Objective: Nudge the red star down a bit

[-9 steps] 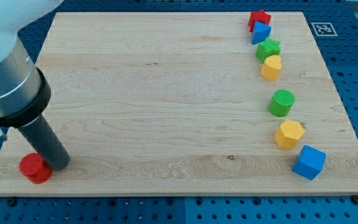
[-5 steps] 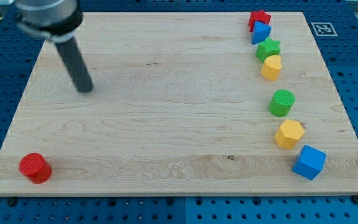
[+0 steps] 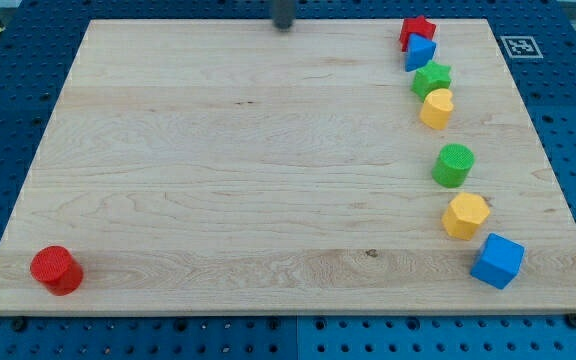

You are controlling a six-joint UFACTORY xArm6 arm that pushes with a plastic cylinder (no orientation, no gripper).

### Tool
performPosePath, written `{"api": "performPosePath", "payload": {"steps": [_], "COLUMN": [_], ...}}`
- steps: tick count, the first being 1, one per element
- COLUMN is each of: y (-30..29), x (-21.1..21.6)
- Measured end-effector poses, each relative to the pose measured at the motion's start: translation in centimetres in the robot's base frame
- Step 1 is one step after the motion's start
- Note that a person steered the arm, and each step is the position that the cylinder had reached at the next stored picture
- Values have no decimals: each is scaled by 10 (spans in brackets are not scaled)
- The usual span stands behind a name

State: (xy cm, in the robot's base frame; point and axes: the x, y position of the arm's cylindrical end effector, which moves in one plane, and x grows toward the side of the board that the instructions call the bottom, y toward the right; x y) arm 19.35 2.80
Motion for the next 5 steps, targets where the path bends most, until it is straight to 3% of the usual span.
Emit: {"api": "performPosePath", "payload": {"steps": [1,5], "y": [88,179], "x": [-1,15]}}
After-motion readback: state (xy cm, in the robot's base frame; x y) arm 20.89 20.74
